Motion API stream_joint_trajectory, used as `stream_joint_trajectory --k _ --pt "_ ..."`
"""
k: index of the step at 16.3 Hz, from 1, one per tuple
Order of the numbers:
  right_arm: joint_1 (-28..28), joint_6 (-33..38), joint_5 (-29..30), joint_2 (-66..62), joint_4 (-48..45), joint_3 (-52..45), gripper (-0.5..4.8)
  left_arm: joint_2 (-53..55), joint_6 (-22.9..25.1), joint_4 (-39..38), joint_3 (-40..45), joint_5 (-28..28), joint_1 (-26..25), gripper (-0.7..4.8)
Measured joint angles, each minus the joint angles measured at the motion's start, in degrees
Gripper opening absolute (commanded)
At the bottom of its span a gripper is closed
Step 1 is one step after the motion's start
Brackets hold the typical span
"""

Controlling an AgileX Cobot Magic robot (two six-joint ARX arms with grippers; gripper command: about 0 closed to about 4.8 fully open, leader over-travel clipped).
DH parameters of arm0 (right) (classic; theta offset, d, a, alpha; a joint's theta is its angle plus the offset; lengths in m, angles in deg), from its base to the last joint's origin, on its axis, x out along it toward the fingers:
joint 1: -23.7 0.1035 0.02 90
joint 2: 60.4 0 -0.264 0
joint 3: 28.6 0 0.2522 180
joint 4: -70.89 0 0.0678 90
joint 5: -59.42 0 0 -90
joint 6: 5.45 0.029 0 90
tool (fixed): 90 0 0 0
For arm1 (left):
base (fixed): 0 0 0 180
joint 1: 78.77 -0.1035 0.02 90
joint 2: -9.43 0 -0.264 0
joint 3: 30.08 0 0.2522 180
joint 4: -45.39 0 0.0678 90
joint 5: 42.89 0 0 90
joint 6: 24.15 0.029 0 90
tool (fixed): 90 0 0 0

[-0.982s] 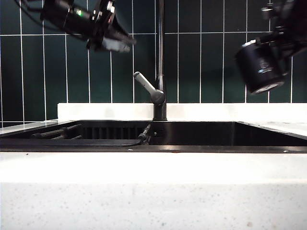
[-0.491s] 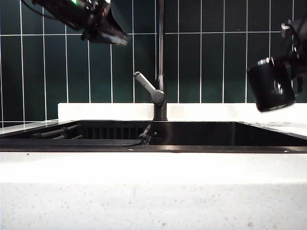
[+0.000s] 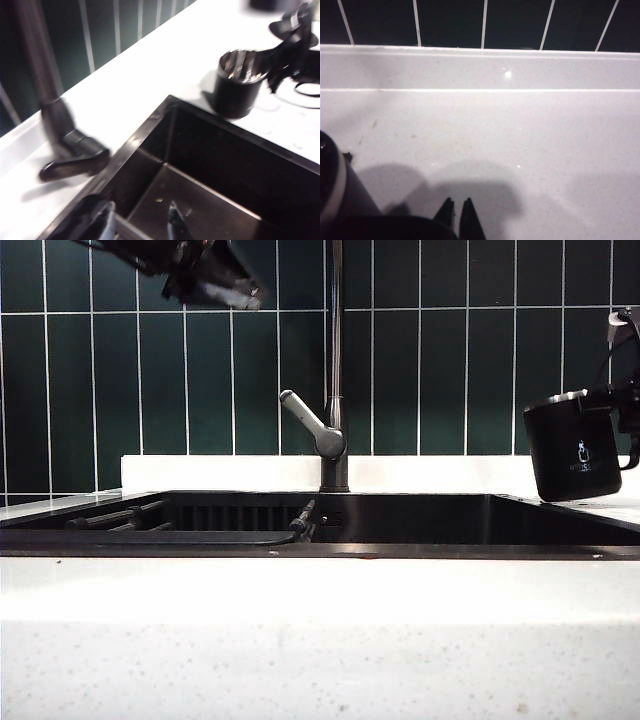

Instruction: Pick up the mug next to the sink, go to the faucet to get some water, pour the water into the sink, and finally put the mug back to its place.

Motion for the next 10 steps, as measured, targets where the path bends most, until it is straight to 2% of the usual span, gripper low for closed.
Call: stream_joint_trajectory --k 6,8,9,10 --pt "-2.3 1.2 -0.4 0.0 -1.5 -1.6 0.00 -6.0 0.6 1.7 10.7 -1.3 0.7 1.29" --pt "-3.2 2.3 -0.2 0.1 -1.9 -2.6 0.59 -9.0 0.4 3.2 16.0 -1.7 0.6 1.29" --pt "-3.2 2.3 -0.2 0.1 -2.0 -2.8 1.09 -9.5 0.3 3.4 16.7 -1.8 0.6 1.29" --pt "-3.2 2.6 -0.2 0.2 -0.5 -2.9 1.24 -10.5 0.3 4.1 18.3 -1.9 0.7 1.29"
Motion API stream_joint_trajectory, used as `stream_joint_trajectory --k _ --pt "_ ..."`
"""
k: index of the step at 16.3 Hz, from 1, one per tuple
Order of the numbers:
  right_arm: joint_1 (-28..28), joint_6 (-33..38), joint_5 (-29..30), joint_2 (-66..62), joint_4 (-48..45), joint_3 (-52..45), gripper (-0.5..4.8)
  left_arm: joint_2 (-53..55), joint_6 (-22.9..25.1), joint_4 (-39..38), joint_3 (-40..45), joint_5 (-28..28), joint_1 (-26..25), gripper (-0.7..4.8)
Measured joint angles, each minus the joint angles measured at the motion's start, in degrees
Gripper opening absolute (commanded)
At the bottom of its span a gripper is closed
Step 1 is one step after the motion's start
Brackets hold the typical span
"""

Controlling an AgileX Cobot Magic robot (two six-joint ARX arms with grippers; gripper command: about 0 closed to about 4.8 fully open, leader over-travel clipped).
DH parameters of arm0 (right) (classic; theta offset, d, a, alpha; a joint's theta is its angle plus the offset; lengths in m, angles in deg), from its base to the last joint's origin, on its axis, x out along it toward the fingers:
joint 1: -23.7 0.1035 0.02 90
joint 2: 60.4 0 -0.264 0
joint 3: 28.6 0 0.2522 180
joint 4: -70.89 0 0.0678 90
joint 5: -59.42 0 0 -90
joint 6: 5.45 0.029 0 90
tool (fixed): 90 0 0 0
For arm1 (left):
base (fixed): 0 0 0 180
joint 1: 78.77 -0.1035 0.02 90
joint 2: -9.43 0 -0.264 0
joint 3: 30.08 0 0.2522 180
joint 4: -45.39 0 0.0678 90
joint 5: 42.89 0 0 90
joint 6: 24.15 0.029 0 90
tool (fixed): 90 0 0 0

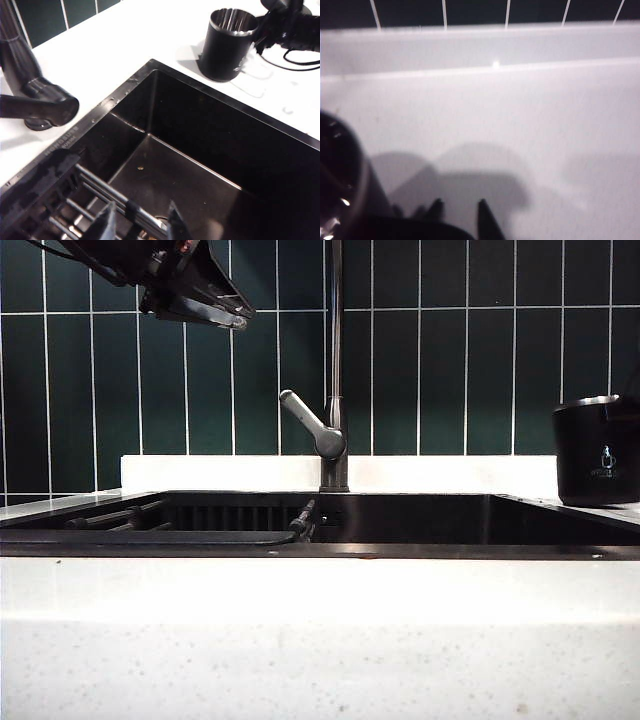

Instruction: Pick up the mug next to the sink, go to the faucet to get some water, pour the water into the sink, and finally put the mug back to its place.

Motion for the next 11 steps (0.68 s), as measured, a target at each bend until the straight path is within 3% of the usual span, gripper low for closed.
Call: stream_joint_trajectory --k 2,10,11 --pt "0.1 1.3 0.0 0.0 4.2 -0.3 1.54 -2.0 0.0 0.4 1.4 0.0 0.0 1.29" --pt "0.4 2.1 -1.2 11.0 13.6 -3.9 1.52 -4.6 -1.1 -0.7 1.5 -0.1 0.0 1.26" --pt "0.5 2.5 -1.3 13.4 16.3 -4.7 1.48 -5.2 -1.1 -2.5 1.6 -1.2 0.0 0.99"
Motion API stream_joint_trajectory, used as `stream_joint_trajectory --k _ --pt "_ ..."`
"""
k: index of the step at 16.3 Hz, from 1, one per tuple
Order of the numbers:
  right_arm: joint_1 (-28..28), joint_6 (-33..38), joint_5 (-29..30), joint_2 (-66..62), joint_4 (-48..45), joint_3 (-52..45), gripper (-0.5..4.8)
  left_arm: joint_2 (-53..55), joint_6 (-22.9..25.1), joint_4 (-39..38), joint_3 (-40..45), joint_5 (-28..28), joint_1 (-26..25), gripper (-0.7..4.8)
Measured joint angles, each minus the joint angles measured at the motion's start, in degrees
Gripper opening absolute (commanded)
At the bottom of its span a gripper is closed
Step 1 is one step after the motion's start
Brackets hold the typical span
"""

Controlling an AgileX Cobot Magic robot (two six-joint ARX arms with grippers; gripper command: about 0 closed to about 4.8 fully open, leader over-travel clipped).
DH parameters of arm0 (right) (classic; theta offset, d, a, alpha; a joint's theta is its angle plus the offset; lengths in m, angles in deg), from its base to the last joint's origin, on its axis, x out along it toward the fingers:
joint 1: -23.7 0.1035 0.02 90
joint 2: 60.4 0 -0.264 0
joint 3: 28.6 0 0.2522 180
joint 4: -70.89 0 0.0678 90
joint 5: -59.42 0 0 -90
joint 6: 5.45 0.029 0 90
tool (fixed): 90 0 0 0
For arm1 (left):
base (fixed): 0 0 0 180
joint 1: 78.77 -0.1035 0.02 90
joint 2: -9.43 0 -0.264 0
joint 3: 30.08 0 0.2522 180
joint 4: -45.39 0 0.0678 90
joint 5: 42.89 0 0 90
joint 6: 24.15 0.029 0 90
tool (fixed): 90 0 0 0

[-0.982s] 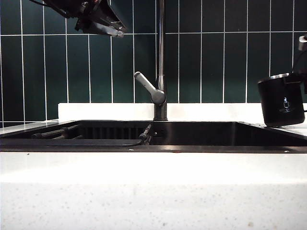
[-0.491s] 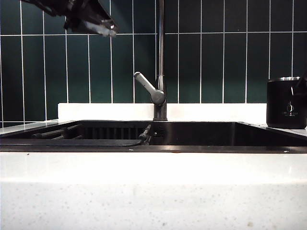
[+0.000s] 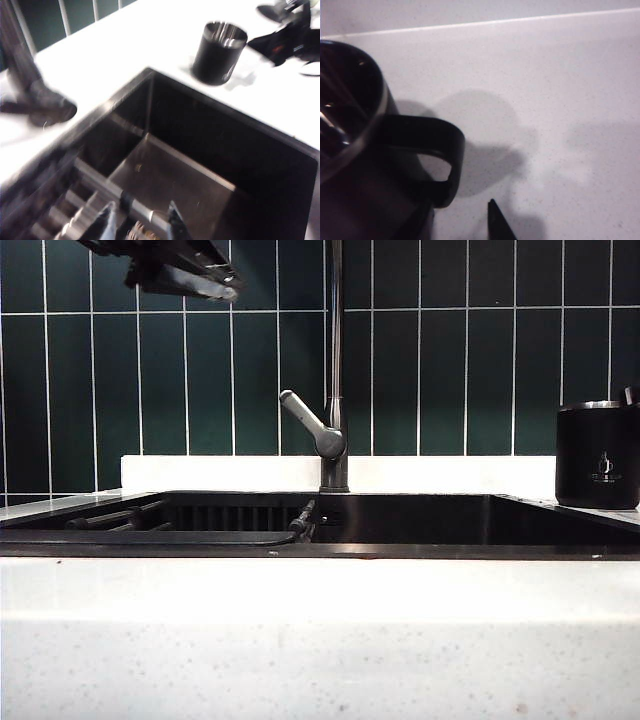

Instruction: Pick up the mug next to the sink, go to the faucet to get some water, pour the water into the sink, and finally put the mug back to its place.

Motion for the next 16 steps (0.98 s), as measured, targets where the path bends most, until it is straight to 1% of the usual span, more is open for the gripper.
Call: stream_joint_trajectory --k 1,3,5,6,7,11,12,13,16 --pt "0.2 1.5 0.0 2.8 1.8 -0.2 1.48 -1.9 0.0 -1.2 0.9 -3.0 0.0 0.80" --pt "0.8 3.8 0.0 7.3 3.1 -0.2 1.48 -4.7 -0.1 -1.9 2.3 -6.0 0.0 0.79" --pt "2.7 5.4 0.3 13.4 5.5 -0.1 1.48 -10.3 -0.7 -2.2 5.7 -9.0 0.0 0.78" --pt "4.2 5.5 0.5 16.2 7.6 -0.1 1.48 -13.5 -1.5 -2.5 7.1 -10.8 0.0 0.71" --pt "5.8 5.6 0.4 19.1 10.1 -0.1 1.48 -16.4 -2.0 -2.8 8.7 -12.6 0.0 0.46" --pt "11.7 5.6 0.6 28.5 15.1 -0.1 1.38 -25.5 -3.4 -4.9 14.8 -19.7 0.0 0.39" --pt "14.2 5.6 0.7 31.9 17.5 -0.1 1.12 -29.2 -4.0 -6.3 18.1 -22.8 0.0 0.18" --pt "16.4 5.6 0.8 34.8 18.8 0.0 1.06 -33.5 -5.0 -7.0 21.7 -24.5 0.0 0.16" --pt "21.0 5.6 0.8 39.3 23.5 -0.1 1.03 -42.2 -7.2 -7.2 28.7 -25.5 0.0 0.16"
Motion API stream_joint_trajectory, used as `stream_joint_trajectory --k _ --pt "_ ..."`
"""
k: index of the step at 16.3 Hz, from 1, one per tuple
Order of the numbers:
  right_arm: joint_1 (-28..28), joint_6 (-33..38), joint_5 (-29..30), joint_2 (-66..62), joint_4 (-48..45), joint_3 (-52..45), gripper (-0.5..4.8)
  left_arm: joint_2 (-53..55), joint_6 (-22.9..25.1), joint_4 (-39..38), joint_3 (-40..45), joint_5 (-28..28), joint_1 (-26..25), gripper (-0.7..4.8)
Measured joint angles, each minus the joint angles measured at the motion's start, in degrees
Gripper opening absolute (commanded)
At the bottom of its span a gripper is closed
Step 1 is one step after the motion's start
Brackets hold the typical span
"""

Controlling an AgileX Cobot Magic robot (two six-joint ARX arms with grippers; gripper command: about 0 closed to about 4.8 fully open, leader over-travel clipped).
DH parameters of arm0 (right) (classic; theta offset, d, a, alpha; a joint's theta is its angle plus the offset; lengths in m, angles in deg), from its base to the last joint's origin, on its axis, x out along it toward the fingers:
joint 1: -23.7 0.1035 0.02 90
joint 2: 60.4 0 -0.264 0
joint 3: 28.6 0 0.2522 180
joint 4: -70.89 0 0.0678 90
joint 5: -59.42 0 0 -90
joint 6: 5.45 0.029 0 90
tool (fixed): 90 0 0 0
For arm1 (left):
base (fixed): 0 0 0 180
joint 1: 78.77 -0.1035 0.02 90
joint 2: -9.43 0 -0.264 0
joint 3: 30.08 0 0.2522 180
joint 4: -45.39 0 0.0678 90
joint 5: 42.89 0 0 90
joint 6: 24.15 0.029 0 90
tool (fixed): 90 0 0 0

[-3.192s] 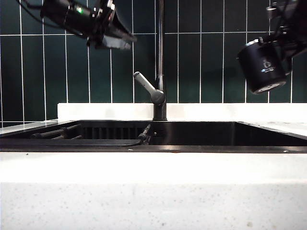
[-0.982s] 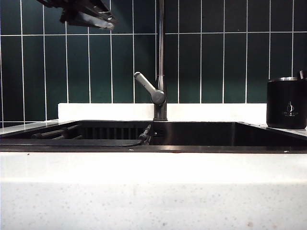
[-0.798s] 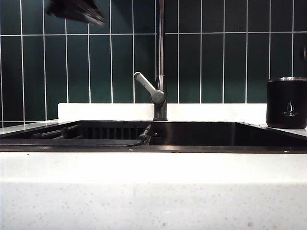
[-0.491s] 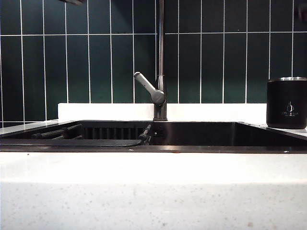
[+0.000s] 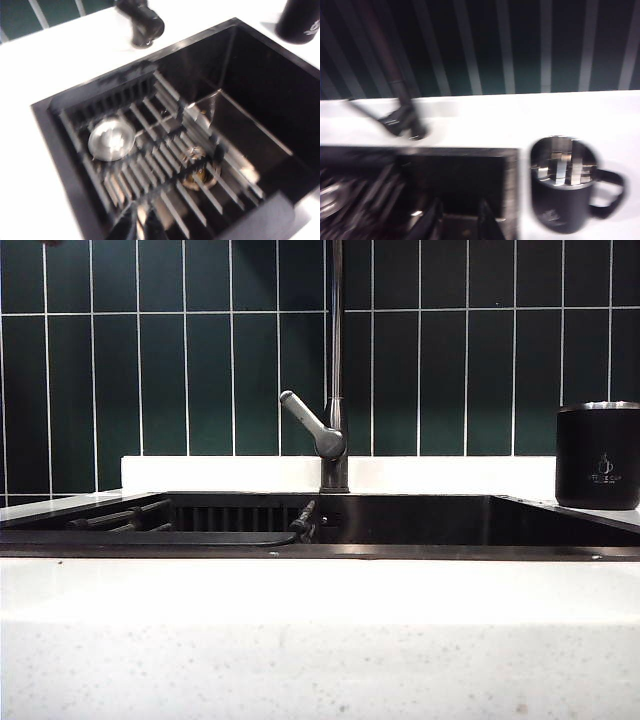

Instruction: Pick up the mug next to the sink, go to the faucet to get some water, pour the water into the sink, and finally put the mug back to its place.

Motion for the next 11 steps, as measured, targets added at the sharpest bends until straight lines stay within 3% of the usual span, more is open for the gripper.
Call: stream_joint_trajectory --k 6,11 --pt "5.4 -0.1 -0.1 10.6 14.0 0.0 1.03 -21.7 -6.7 -2.9 13.1 -5.1 0.0 0.17" --pt "5.4 -0.9 -1.1 22.0 23.2 -0.5 1.03 -29.0 -12.5 -3.7 18.0 -5.9 0.0 0.18"
